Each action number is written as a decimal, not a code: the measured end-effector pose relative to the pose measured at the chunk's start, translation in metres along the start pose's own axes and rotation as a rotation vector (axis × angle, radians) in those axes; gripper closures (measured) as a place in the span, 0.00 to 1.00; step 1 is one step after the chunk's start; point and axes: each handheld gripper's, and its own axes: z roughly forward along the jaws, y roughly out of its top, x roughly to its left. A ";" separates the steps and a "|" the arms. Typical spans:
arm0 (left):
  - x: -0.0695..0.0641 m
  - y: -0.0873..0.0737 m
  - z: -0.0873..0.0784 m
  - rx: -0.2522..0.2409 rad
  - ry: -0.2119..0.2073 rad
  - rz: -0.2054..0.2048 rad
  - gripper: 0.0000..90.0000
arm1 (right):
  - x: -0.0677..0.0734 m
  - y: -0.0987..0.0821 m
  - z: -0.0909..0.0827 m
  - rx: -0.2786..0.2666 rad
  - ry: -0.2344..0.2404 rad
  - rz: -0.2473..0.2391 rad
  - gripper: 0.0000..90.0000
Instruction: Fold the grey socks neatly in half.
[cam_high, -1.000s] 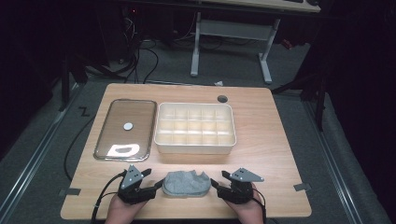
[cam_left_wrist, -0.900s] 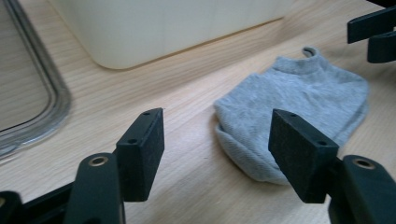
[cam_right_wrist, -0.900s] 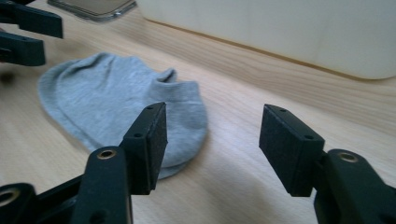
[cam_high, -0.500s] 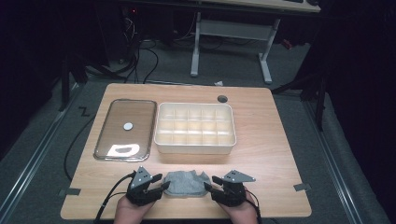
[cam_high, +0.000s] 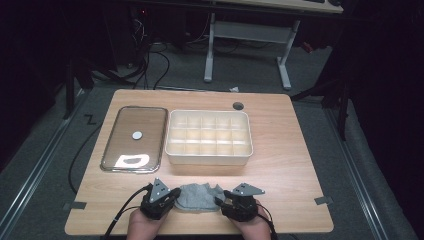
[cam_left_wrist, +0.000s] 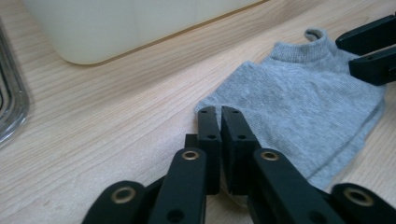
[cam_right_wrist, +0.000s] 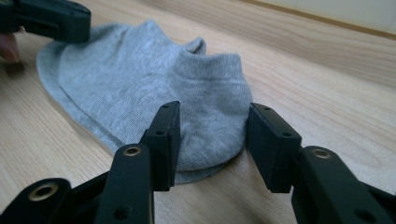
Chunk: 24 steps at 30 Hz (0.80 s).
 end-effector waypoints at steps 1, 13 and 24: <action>0.000 -0.001 -0.001 0.006 0.004 0.011 0.99 | 0.001 0.000 0.000 -0.001 -0.010 -0.015 0.62; 0.000 -0.011 -0.012 0.046 0.031 0.102 0.99 | 0.010 0.000 0.002 0.012 -0.020 -0.068 0.74; -0.016 0.015 -0.021 -0.032 -0.017 0.083 0.87 | 0.010 0.002 0.002 0.028 0.020 -0.067 0.88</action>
